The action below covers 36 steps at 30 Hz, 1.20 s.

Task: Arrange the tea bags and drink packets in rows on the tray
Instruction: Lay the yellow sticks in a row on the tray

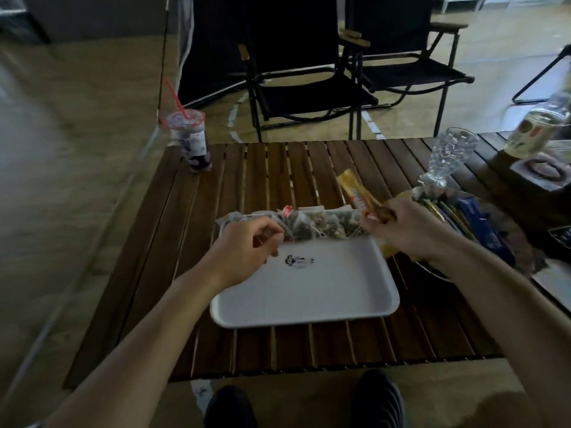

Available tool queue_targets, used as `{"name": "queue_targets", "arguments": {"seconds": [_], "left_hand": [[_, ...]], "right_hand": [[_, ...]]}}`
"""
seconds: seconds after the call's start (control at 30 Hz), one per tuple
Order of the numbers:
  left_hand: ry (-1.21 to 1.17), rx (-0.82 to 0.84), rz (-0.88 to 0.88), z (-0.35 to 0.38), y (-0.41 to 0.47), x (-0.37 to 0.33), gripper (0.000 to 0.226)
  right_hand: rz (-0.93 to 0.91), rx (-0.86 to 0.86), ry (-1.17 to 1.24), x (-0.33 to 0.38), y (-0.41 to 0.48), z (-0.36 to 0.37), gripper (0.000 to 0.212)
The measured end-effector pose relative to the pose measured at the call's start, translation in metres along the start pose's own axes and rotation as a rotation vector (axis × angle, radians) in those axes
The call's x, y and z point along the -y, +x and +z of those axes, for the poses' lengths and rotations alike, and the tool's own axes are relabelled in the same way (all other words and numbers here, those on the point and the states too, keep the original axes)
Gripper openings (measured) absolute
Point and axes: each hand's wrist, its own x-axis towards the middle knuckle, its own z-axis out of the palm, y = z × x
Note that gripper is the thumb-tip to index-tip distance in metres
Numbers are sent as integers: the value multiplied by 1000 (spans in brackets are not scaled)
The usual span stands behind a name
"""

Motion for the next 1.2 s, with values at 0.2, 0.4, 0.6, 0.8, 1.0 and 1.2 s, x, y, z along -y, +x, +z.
{"name": "queue_targets", "arguments": {"seconds": [0.2, 0.4, 0.6, 0.8, 1.0, 1.2], "left_hand": [[-279, -82, -152, -13, -7, 4, 33], [-442, -199, -280, -19, -15, 21, 26], [-572, -235, -400, -24, -17, 29, 20], [-411, -229, -379, -22, -18, 41, 21], [78, -305, -417, -25, -20, 56, 14], [148, -226, -550, -32, -26, 71, 13]], "right_hand": [[-182, 197, 20, 49, -5, 68, 26], [-237, 270, 59, 67, -6, 87, 36], [-277, 336, 95, 77, -10, 98, 29], [-205, 486, 196, 78, -10, 115, 33], [-83, 406, 153, 79, -1, 162, 24], [-137, 401, 87, 94, 2, 173, 34]]}}
